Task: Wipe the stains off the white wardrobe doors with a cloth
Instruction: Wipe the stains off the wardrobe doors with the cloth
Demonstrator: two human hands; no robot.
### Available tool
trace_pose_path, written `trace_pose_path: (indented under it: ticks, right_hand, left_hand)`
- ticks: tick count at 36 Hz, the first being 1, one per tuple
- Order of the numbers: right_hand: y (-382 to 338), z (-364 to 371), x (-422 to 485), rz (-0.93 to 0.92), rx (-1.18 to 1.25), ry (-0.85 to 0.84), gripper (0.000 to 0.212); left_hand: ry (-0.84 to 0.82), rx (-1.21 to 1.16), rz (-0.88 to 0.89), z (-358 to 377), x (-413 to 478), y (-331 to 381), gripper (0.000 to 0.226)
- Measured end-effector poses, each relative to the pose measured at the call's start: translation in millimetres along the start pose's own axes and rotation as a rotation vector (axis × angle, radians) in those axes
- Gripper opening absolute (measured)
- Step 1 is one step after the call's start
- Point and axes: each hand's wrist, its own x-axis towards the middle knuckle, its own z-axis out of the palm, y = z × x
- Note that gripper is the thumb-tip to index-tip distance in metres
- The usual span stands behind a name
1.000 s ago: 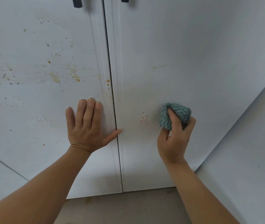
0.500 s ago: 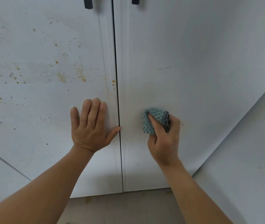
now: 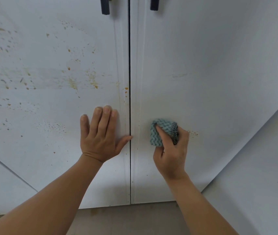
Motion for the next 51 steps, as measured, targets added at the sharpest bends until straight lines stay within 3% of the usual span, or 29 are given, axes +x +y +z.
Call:
trace_pose_path:
  ticks: [4, 8, 12, 17, 20, 24, 30, 34, 39, 43, 46, 51]
  right_hand:
    - [-7.8, 1.1, 0.4, -0.149, -0.008, -0.069, 0.034]
    - [-11.3, 1.6, 5.9, -0.098, -0.011, -0.058, 0.045]
    - [-22.5, -4.6, 28.3, -0.214, -0.011, -0.165, 0.036]
    - [-40.2, -17.7, 99.0, -0.223, 0.000, 0.017, 0.031]
    - [-48.8, -15.9, 119.9, -0.224, -0.046, -0.002, 0.034]
    - [-45.8, -13.2, 94.4, -0.213, -0.079, -0.087, 0.038]
    - [-21.9, -5.8, 31.3, -0.251, -0.096, -0.259, 0.026]
    - [-21.6, -9.1, 44.6, -0.288, -0.079, -0.193, 0.027]
    - [-27.9, -5.6, 67.8, -0.247, -0.052, -0.050, 0.036]
    - [-22.5, 1.3, 23.8, -0.235, -0.097, -0.166, 0.027]
    - [-20.2, -1.4, -0.5, -0.176, -0.142, -0.264, 0.041]
    - [-36.4, -17.5, 0.6, 0.118, 0.049, -0.274, 0.041]
  left_hand:
    - [-0.008, -0.004, 0.002, 0.8, -1.5, -0.4, 0.101]
    - [-0.009, 0.005, 0.000, 2.5, -2.6, -0.5, 0.096]
    - [-0.001, -0.002, -0.002, 1.2, -2.1, 0.3, 0.091]
    - [-0.007, -0.002, 0.000, -0.1, -1.7, 0.2, 0.093]
    - [-0.011, -0.005, 0.002, -0.8, -1.8, -0.2, 0.094]
    - [-0.015, -0.004, 0.000, -0.7, -2.5, 0.0, 0.095]
    - [-0.004, -0.012, -0.008, -1.6, -1.0, 0.5, 0.092]
    - [-0.004, -0.021, -0.011, -1.8, -1.3, 0.3, 0.095]
    - [0.001, -0.033, -0.007, -1.9, -0.7, 0.1, 0.099]
    - [0.007, -0.051, -0.007, -1.4, -1.1, 0.0, 0.090]
    - [0.018, -0.074, -0.012, -1.4, 0.0, 0.5, 0.090]
    - [0.012, -0.130, -0.016, -5.0, 1.0, 1.2, 0.090]
